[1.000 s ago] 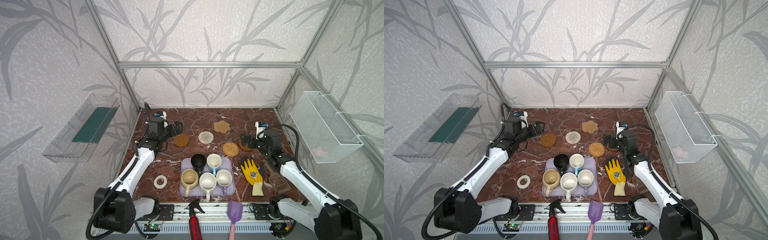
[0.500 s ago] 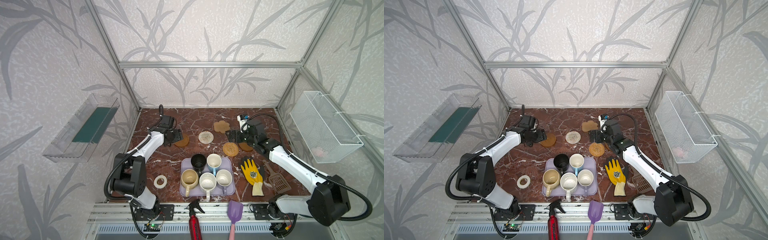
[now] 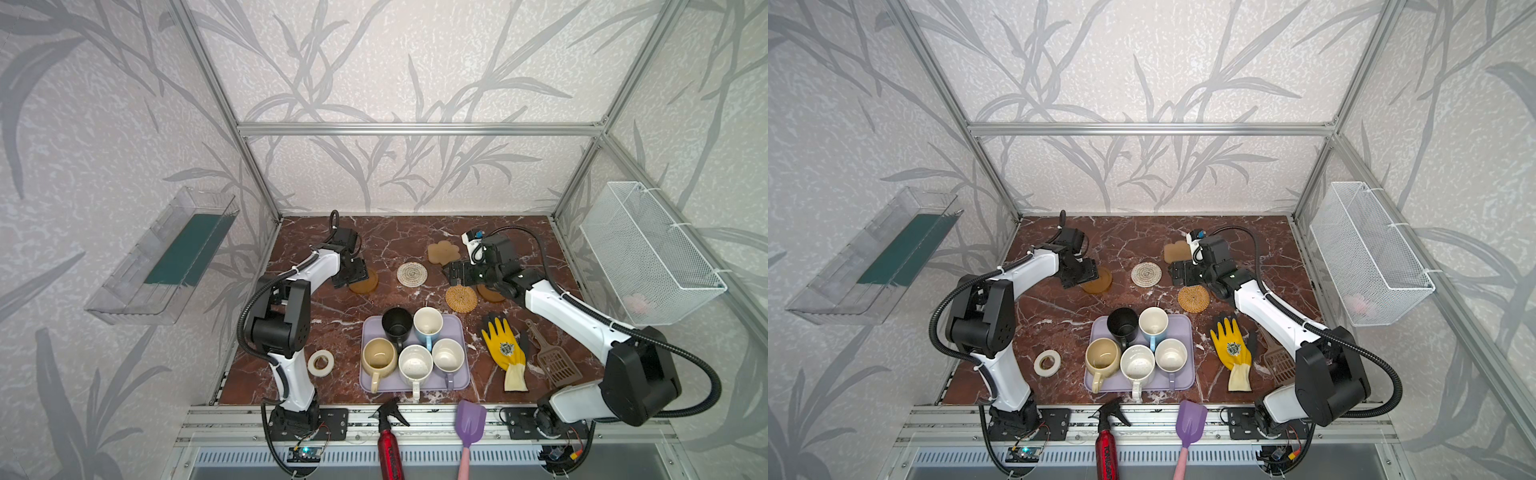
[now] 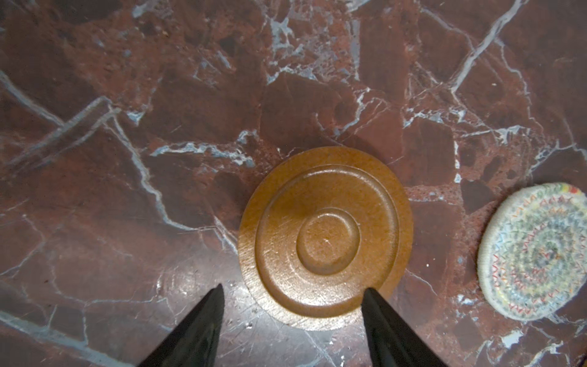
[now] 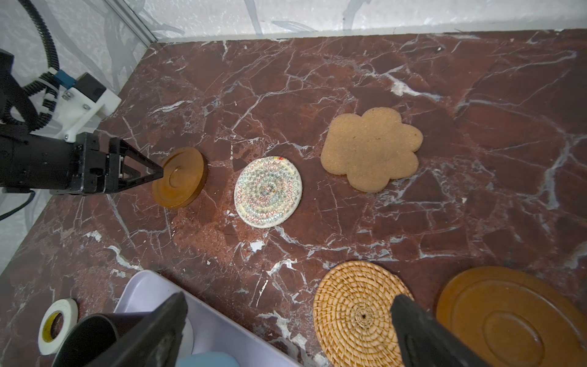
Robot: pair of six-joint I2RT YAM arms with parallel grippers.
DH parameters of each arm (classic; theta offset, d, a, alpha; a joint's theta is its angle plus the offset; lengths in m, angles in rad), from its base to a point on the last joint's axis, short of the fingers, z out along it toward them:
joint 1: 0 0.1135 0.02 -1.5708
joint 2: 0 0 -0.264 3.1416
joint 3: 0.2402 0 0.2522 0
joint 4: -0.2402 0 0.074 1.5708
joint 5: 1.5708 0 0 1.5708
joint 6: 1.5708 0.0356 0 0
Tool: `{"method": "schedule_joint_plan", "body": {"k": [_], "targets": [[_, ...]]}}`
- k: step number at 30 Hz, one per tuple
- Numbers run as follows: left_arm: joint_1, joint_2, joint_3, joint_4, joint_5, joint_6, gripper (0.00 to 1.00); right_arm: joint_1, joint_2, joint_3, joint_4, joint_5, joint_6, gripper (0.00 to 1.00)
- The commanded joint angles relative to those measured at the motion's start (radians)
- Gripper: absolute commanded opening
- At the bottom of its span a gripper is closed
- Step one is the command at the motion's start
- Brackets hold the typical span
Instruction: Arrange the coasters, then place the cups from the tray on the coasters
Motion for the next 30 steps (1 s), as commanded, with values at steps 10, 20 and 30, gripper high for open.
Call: {"method": "schedule_joint_plan", "body": {"k": [10,20,30], "targets": [[0.000,0.100,0.073,-0.054,-0.052,0.019,0.66,0.162,0.176,0.224,-0.115,-0.087,-0.061,0.99],[0.021,0.162,0.111,-0.090,-0.041,0.006,0.60,0.221,0.297,0.320,-0.118,-0.106,-0.033,1.00],[0.060,0.201,0.147,-0.111,-0.057,0.018,0.55,0.223,0.320,0.327,-0.123,-0.107,-0.040,0.99]]}}
